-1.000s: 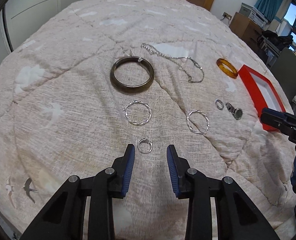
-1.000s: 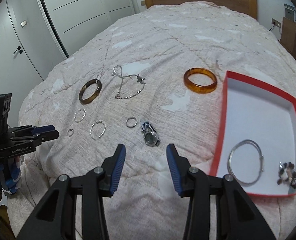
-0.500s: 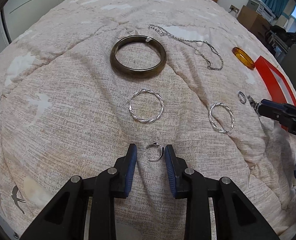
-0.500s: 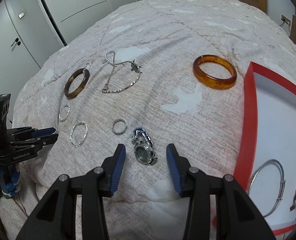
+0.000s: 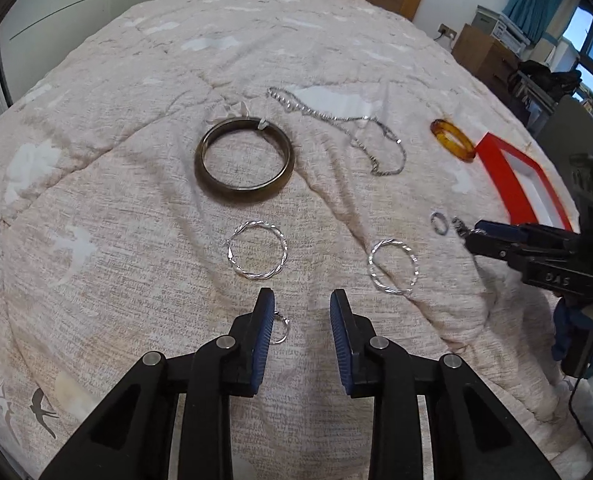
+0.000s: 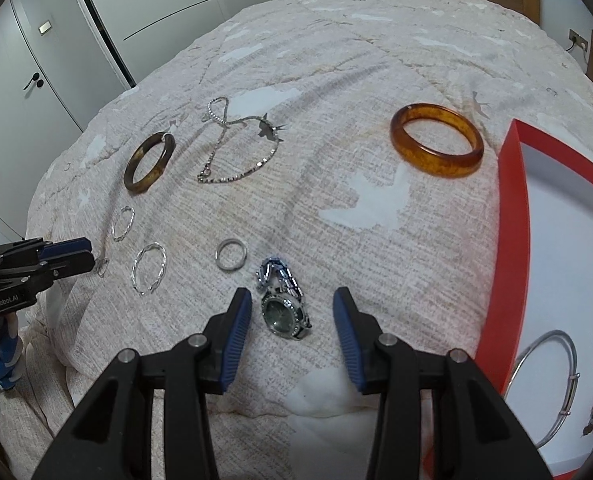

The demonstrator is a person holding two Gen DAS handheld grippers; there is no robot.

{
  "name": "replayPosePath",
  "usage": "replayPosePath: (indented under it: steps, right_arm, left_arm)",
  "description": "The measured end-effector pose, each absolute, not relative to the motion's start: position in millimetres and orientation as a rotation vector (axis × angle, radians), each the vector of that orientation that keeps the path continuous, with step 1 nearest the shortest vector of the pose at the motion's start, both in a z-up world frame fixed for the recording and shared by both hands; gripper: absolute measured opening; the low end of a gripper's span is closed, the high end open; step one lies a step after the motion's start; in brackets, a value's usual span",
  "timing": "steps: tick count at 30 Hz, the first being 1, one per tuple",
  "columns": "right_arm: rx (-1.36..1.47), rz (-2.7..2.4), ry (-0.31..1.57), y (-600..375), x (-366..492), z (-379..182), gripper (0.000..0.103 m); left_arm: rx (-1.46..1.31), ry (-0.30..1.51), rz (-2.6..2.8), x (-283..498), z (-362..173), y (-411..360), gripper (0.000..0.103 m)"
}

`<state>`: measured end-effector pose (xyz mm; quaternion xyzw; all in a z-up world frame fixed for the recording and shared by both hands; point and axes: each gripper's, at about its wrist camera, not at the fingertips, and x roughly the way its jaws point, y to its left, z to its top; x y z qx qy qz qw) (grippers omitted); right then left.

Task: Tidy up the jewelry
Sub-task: 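Close the left tool on the small silver ring while the right tool grasps the watch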

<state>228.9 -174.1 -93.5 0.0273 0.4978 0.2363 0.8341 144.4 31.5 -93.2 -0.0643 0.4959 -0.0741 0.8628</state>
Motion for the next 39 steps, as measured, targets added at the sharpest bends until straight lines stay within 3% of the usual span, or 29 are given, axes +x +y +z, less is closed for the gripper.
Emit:
replayPosePath:
  steps: [9, 14, 19, 24, 39]
  right_arm:
    - [0.035, 0.512, 1.065, -167.7, 231.4, -99.7, 0.041]
    - [0.043, 0.524, 1.074, -168.8, 230.1, -100.7, 0.025]
    - [0.037, 0.534, 1.081, -168.8, 226.5, -100.7, 0.021]
    - [0.025, 0.538, 1.08, -165.9, 222.0, -98.8, 0.019]
    - [0.011, 0.505, 1.048, -162.1, 192.6, -82.8, 0.015]
  left_arm:
    - [-0.132, 1.102, -0.111, 138.3, -118.4, 45.0, 0.028]
    - [-0.124, 1.103, -0.128, 138.9, -118.8, 37.3, 0.028]
    - [-0.122, 1.106, -0.131, 140.0, -118.5, 33.6, 0.028]
    - [-0.135, 1.11, -0.123, 141.9, -118.9, 35.0, 0.019]
    - [-0.166, 1.087, -0.128, 117.9, -103.5, 43.8, 0.018]
